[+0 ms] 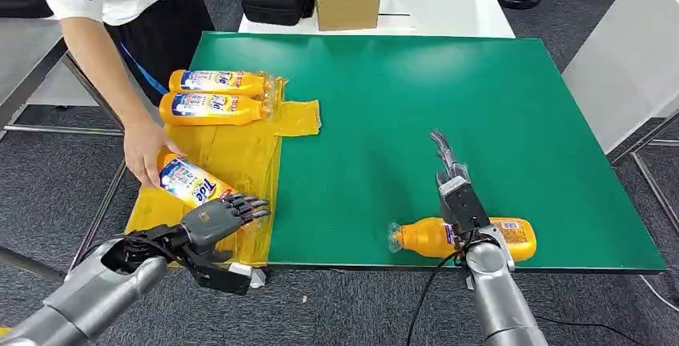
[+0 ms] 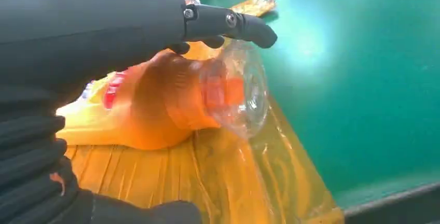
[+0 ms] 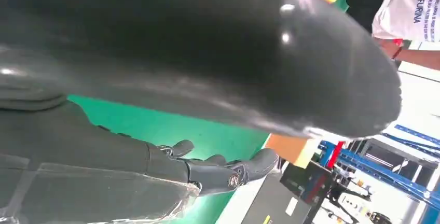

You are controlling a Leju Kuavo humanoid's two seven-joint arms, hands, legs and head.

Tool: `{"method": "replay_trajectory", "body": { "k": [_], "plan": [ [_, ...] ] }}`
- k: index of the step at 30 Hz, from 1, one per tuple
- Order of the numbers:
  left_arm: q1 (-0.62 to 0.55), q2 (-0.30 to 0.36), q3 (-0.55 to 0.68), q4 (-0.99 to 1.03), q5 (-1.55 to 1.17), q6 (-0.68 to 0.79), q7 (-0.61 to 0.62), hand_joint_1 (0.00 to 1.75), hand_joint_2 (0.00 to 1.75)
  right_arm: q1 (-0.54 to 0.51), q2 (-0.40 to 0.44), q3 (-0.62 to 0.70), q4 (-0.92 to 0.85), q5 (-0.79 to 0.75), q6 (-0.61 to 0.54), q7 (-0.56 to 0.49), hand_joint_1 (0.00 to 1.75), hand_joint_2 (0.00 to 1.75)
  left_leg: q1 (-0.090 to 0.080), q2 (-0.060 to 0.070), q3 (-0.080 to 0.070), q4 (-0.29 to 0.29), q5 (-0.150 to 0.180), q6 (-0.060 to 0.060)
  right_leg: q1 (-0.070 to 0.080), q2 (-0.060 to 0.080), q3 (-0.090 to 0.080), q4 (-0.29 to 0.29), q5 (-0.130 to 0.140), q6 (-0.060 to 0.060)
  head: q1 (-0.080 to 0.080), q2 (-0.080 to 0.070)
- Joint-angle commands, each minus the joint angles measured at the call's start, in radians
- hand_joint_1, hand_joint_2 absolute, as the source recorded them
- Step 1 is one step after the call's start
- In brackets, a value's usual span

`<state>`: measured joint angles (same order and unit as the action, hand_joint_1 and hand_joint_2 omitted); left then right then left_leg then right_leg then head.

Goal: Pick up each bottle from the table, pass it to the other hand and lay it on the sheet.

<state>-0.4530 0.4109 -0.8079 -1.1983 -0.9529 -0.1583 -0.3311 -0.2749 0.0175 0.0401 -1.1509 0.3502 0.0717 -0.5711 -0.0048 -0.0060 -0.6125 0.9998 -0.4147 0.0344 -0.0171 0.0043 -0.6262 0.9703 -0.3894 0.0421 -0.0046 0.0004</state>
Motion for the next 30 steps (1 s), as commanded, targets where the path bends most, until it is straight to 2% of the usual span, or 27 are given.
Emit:
{"method": "replay_trajectory", "body": {
  "k": [1, 3, 5, 6, 7, 11, 19, 21, 22, 26, 30],
  "plan": [
    [0.144, -0.103, 0.203, -0.151, -0.043, 0.182, 0.046, 0.00, 1.75, -0.026, 0.011, -0.018, 0.043, 0.009, -0.009, 0.004, 0.00, 0.00, 0.001, 0.002, 0.004, 0.000, -0.003, -0.002, 0.001, 0.001, 0.003, 0.000, -0.002, -0.002, 0.000, 0.000],
    [0.183, -0.200, 0.254, -0.184, -0.012, 0.297, 0.046, 0.00, 1.75, 0.008, 0.016, -0.022, 0.014, 0.018, -0.012, 0.006, 0.00, 0.00, 0.001, 0.000, 0.007, 0.000, -0.004, -0.002, 0.002, -0.001, 0.007, -0.001, -0.003, -0.002, 0.000, 0.000],
    [0.192, -0.250, 0.274, -0.220, 0.032, 0.366, 0.027, 0.00, 1.75, 0.002, 0.023, -0.018, 0.017, 0.030, -0.010, 0.008, 0.00, 0.00, 0.000, -0.002, 0.003, -0.001, -0.001, -0.001, 0.000, -0.003, 0.003, -0.002, -0.002, -0.001, 0.000, 0.000],
    [0.189, -0.263, 0.279, -0.231, 0.058, 0.390, 0.008, 0.00, 1.75, -0.009, 0.026, -0.016, 0.021, 0.034, -0.007, 0.009, 0.00, 0.00, 0.001, -0.003, 0.006, 0.000, -0.003, -0.001, 0.001, -0.004, 0.007, -0.002, -0.004, -0.001, 0.000, 0.000],
    [0.183, -0.264, 0.276, -0.235, 0.056, 0.386, 0.010, 0.00, 1.75, -0.017, 0.028, -0.014, 0.021, 0.035, -0.005, 0.013, 0.00, 0.00, 0.000, -0.002, 0.001, 0.000, -0.001, 0.000, 0.000, -0.003, 0.001, -0.001, -0.002, 0.000, 0.000, 0.000],
    [0.155, -0.309, 0.304, -0.240, 0.133, 0.482, -0.061, 0.00, 1.75, -0.087, 0.030, -0.006, 0.083, 0.039, 0.004, 0.031, 0.00, 0.00, 0.000, -0.001, 0.000, 0.002, -0.003, -0.001, 0.000, -0.001, 0.002, 0.000, -0.002, -0.001, 0.000, 0.000],
    [0.159, -0.308, 0.303, -0.241, 0.134, 0.484, -0.062, 0.00, 1.75, -0.085, 0.030, -0.006, 0.085, 0.040, 0.004, 0.031, 0.00, 0.00, 0.000, -0.001, 0.000, 0.000, -0.001, -0.001, 0.000, -0.002, 0.001, -0.001, -0.001, -0.001, 0.000, 0.000],
    [0.170, -0.319, 0.305, -0.242, 0.187, 0.469, -0.097, 0.00, 1.75, -0.090, 0.027, -0.004, 0.091, 0.038, 0.002, 0.031, 0.00, 0.00, 0.001, 0.000, 0.004, 0.001, -0.004, -0.002, 0.002, -0.002, 0.005, 0.000, -0.003, -0.002, 0.000, 0.000],
    [0.174, -0.323, 0.303, -0.243, 0.201, 0.473, -0.114, 0.00, 1.75, -0.094, 0.027, -0.004, 0.096, 0.037, 0.002, 0.030, 0.00, 0.00, 0.000, -0.001, 0.000, 0.000, -0.001, -0.001, 0.000, -0.002, 0.001, -0.001, -0.001, -0.001, 0.000, 0.000],
    [0.230, -0.370, 0.294, -0.206, 0.334, 0.443, -0.164, 0.00, 1.75, -0.092, 0.001, 0.050, 0.109, 0.102, -0.005, 0.023, 0.00, 0.00, 0.001, 0.000, 0.005, 0.000, -0.003, -0.001, 0.001, -0.001, 0.006, -0.002, -0.002, -0.001, 0.000, 0.000],
    [0.316, -0.445, 0.332, -0.150, 0.432, 0.463, -0.220, 0.00, 1.75, -0.030, -0.046, 0.089, -0.011, 0.157, 0.021, 0.053, 0.00, 0.00, 0.000, -0.002, 0.005, -0.002, -0.003, -0.001, 0.000, -0.003, 0.006, -0.003, -0.002, -0.001, 0.000, 0.000]
  ]
}}
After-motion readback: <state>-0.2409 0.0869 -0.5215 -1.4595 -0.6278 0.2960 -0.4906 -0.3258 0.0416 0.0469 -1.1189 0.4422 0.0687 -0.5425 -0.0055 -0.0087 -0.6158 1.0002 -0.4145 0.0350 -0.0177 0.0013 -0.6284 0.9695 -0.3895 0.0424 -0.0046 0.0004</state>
